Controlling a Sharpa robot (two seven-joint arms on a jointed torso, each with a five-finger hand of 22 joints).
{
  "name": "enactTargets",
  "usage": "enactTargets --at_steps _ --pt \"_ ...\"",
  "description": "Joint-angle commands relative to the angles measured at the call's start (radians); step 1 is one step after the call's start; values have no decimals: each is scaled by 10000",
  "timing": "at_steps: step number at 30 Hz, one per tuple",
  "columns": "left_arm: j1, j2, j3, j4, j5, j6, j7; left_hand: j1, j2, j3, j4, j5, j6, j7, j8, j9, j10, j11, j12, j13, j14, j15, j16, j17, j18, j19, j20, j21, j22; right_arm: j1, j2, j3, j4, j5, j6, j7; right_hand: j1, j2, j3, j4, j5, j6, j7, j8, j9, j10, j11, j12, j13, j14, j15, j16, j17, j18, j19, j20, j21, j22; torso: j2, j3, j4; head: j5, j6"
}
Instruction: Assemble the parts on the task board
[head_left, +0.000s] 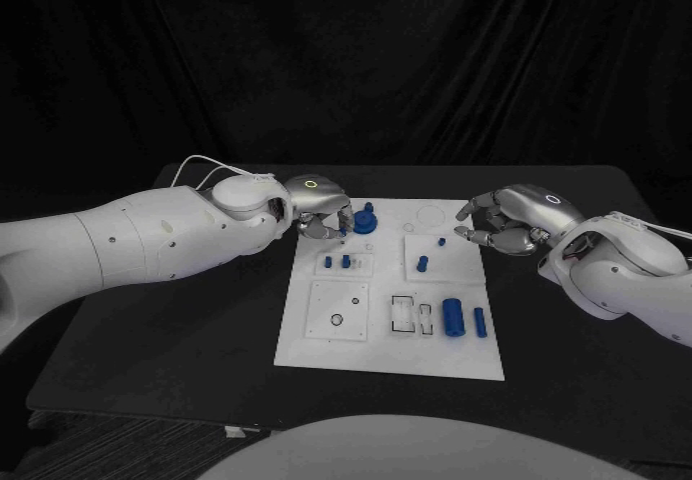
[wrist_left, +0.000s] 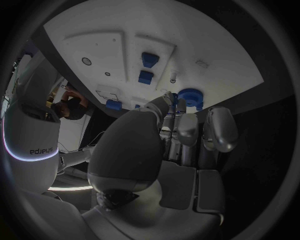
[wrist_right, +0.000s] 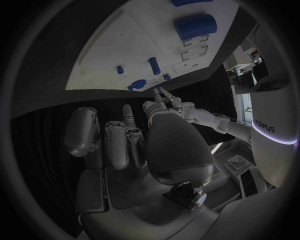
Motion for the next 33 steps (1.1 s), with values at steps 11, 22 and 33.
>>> enactTargets --at_steps 11,22,33 --pt "-248 199 7 -280 -5 258 -126 23 -107 20 68 -51 -33 -17 -8 -17 -1 24 -59 -14 -107 1 -71 -15 36 -45 -4 -43 1468 -36 38 6 -41 -9 46 11 22 27 11 43 -20 62 3 12 -13 1066 60 36 2635 701 44 -64 1057 60 -5 17 -45 1499 1 2 -23 15 -1" --pt "-354 246 7 -337 -5 255 -155 20 -110 18 73 -51 -35 -14 -9 -19 2 27 -65 -16 -111 2 -73 -19 35 -43 -4 -40 1469 -38 29 6 -49 -9 54 5 22 27 11 43 -20 62 3 12 -13 1066 60 36 2635 701 44 -64 1057 60 -5 17 -45 1499 -4 11 -23 -2 -1" --pt "-401 325 7 -418 -5 341 -184 28 -109 22 76 -47 -34 -16 -7 -24 14 25 -75 -18 -140 3 -109 -80 45 -68 -3 -92 1457 -40 42 6 -53 -9 51 9 41 34 25 33 -18 63 4 10 -17 1066 61 36 2635 700 44 -68 1052 61 -5 18 -47 1499 -4 13 -22 -1 -1"
